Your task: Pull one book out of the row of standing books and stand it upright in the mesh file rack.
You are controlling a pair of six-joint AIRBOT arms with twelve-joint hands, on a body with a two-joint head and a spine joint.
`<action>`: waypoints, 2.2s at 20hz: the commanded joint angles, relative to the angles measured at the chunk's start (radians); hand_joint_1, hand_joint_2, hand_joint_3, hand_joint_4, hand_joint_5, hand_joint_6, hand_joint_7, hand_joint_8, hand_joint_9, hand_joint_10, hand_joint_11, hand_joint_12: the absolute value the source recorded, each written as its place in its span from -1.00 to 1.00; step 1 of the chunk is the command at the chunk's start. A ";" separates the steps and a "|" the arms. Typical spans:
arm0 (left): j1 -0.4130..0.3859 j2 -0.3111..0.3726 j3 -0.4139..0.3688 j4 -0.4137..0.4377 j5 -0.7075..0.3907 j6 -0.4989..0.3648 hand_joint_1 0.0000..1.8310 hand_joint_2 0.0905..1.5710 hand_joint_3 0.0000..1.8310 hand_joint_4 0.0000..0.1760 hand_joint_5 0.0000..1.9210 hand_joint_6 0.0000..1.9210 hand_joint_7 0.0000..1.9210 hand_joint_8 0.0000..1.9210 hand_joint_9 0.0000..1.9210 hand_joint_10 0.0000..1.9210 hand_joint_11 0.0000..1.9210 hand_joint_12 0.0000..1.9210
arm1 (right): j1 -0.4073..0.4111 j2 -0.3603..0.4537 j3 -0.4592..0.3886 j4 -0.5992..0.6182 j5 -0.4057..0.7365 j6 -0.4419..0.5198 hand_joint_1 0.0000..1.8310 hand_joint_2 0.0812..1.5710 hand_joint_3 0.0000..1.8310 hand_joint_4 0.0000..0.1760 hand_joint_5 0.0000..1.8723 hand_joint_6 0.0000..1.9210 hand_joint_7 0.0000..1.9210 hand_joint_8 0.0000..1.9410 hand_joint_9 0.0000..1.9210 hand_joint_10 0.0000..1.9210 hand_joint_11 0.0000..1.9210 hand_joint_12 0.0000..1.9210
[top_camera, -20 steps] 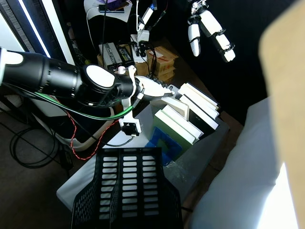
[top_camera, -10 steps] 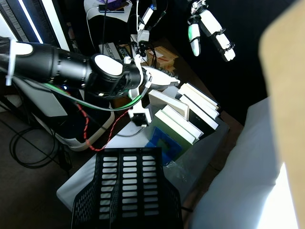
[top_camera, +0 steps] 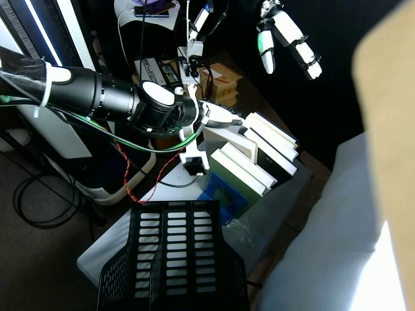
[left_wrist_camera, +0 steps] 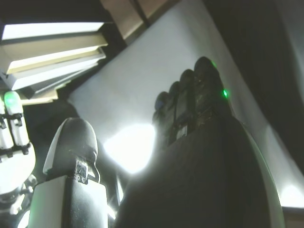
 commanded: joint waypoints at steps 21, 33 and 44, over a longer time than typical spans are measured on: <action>0.075 0.048 -0.027 -0.077 -0.181 -0.003 -0.22 0.67 -1.00 -0.92 -0.90 -1.00 -1.00 -1.00 -1.00 -1.00 -1.00 -1.00 | -0.061 -0.047 0.026 -0.170 -0.083 0.001 0.23 0.19 -1.00 -1.00 -0.61 -0.95 -0.53 -0.97 -0.63 -0.92 -1.00 -0.09; 0.078 0.051 -0.029 -0.079 -0.191 -0.003 -0.29 0.69 -1.00 -1.00 -0.88 -1.00 -1.00 -1.00 -1.00 -1.00 -1.00 -1.00 | -0.069 -0.055 0.048 -0.174 -0.090 0.012 0.50 0.39 -1.00 -1.00 -0.03 0.24 0.10 -0.06 -0.11 0.25 -0.32 0.85; 0.078 0.049 -0.031 -0.080 -0.194 -0.003 -0.32 0.70 -1.00 -1.00 -0.89 -1.00 -1.00 -1.00 -1.00 -1.00 -1.00 -1.00 | -0.051 -0.038 0.043 -0.243 -0.051 0.124 0.35 0.43 -1.00 -1.00 -0.01 0.24 -0.02 0.02 -0.22 0.17 -0.66 0.84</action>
